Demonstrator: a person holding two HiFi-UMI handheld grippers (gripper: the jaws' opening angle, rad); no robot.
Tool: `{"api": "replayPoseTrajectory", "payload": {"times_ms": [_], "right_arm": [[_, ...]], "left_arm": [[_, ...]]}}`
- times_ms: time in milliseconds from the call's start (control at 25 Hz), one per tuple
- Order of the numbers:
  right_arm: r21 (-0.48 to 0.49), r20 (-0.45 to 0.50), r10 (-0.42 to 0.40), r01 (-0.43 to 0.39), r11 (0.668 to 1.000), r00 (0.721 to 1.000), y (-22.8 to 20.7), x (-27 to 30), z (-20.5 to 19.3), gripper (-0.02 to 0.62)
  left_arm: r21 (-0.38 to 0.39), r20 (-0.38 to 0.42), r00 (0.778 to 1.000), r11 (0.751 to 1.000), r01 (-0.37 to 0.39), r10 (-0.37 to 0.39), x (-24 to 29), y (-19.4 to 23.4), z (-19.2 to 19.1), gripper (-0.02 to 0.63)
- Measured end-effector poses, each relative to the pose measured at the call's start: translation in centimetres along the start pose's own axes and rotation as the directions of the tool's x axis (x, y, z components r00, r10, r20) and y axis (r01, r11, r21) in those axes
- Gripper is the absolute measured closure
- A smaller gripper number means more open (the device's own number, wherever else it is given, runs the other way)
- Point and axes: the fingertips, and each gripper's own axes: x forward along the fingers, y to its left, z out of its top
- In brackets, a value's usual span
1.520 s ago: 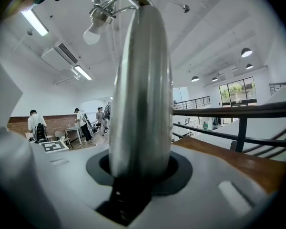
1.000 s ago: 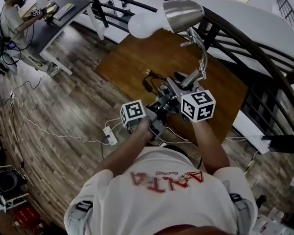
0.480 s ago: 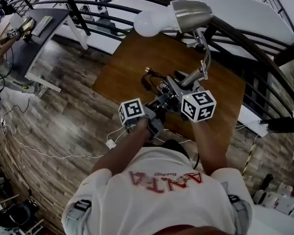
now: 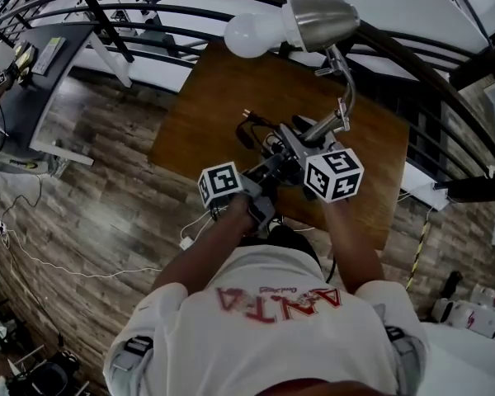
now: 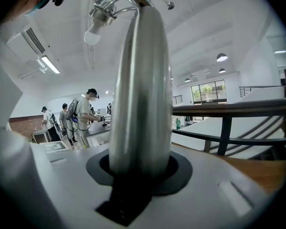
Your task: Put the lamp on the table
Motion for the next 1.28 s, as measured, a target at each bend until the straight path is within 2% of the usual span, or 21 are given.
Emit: {"api": "replayPoseTrajectory", "payload": {"times_ms": [240, 480, 680, 960, 1280], "right_arm": [[-0.006, -0.001, -0.006, 0.006, 1.0, 1.0, -3.6, 0.5, 0.4, 0.459], [-0.013, -0.01, -0.024, 0.024, 1.0, 1.0, -10.6, 1.6, 0.7, 0.459], [-0.016, -0.011, -0.027, 0.027, 1.0, 1.0, -17.1, 3.3, -0.1, 0.459], [-0.01, -0.002, 0.001, -0.001, 1.0, 1.0, -23.9, 7.3, -1.8, 0.459], [-0.043, 0.011, 0.035, -0.035, 0.998, 0.999, -29.1, 10.2, -3.6, 0.459]], "left_arm": [[0.004, -0.002, 1.0, 1.0, -0.002, 0.002, 3.6, 0.2, 0.8, 0.454], [0.0, -0.009, 1.0, 1.0, 0.01, -0.01, 10.6, 1.1, 2.0, 0.454], [0.003, -0.005, 1.0, 1.0, 0.004, -0.004, 16.8, 3.1, 3.7, 0.454], [0.008, 0.017, 1.0, 1.0, -0.013, 0.013, 23.2, 6.6, 7.3, 0.454], [0.023, 0.052, 0.999, 1.0, -0.008, 0.007, 28.4, 9.9, 9.9, 0.454]]}}
